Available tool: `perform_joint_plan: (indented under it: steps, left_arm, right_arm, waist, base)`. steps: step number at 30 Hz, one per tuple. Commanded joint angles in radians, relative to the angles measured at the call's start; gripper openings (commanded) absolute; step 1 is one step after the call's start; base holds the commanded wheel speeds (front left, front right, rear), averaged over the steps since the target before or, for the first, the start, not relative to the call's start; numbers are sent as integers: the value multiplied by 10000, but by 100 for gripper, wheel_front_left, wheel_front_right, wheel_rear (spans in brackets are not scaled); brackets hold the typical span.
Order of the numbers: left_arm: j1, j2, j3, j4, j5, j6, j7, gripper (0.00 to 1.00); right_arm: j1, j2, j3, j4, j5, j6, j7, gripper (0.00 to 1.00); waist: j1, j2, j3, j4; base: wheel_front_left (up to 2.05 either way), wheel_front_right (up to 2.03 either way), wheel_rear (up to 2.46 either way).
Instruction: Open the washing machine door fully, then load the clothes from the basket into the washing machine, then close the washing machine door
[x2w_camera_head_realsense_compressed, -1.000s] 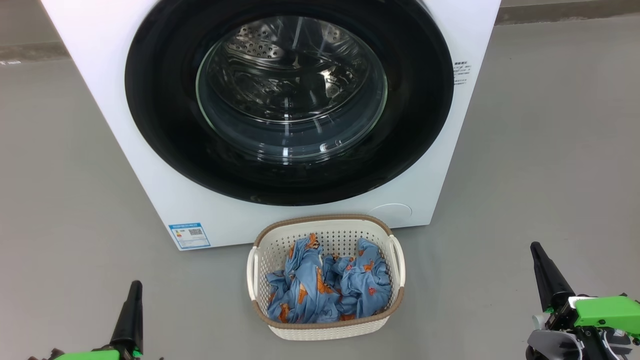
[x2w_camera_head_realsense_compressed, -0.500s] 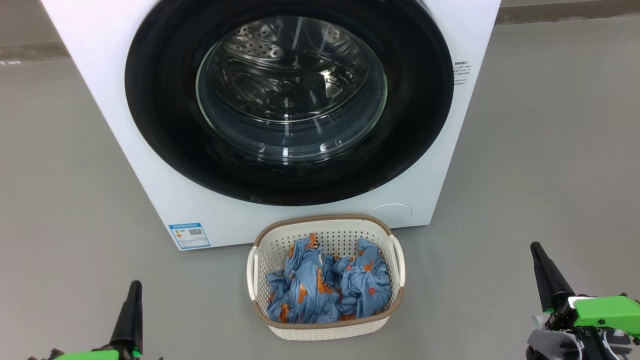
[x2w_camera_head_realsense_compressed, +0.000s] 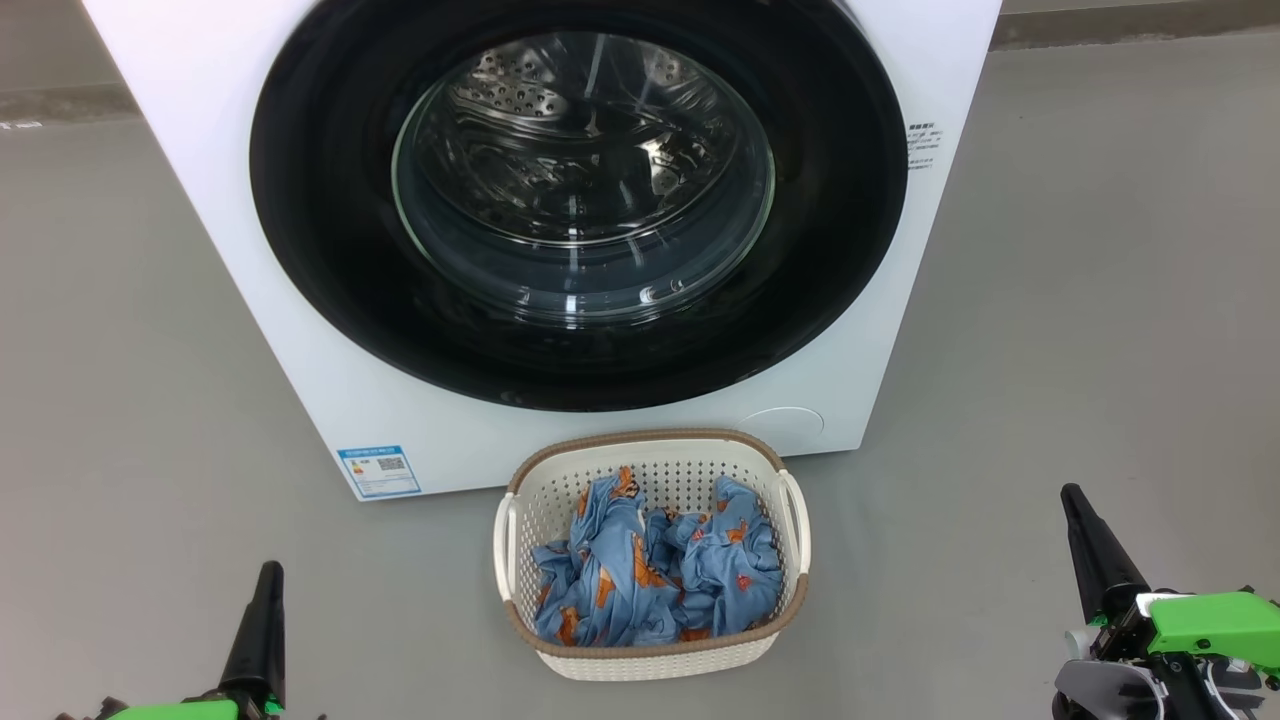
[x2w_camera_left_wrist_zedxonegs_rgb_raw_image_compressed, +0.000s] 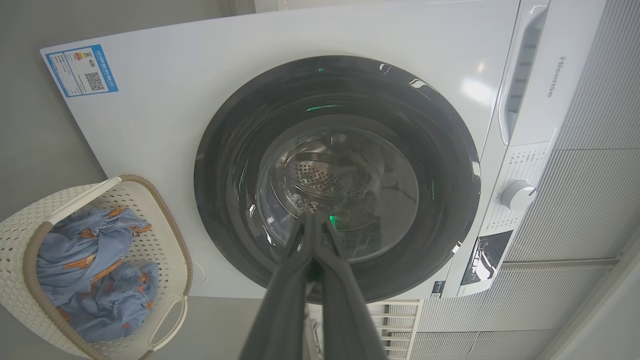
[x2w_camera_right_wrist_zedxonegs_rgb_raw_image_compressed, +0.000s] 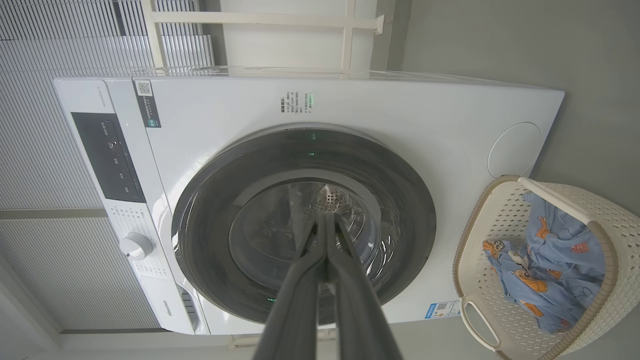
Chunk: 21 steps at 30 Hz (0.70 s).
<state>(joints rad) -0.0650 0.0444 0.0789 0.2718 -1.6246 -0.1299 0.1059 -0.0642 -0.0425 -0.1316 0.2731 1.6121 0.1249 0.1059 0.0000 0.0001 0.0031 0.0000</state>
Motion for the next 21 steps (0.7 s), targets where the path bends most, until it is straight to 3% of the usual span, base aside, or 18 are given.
perform_joint_plan:
  steps: [1,21]
  left_arm:
    - [-429,79,330,-269,145,-8,58,0]
    - [-429,73,338,-269,152,-8,64,0]
  right_arm:
    - [-437,-88,182,-284,-33,58,70,0]
    - [-437,-85,177,-284,-37,58,73,0]
  waist:
    - [0,-1,0,0]
    - [0,-1,0,0]
  base:
    - [0,0,0]
    - [0,0,0]
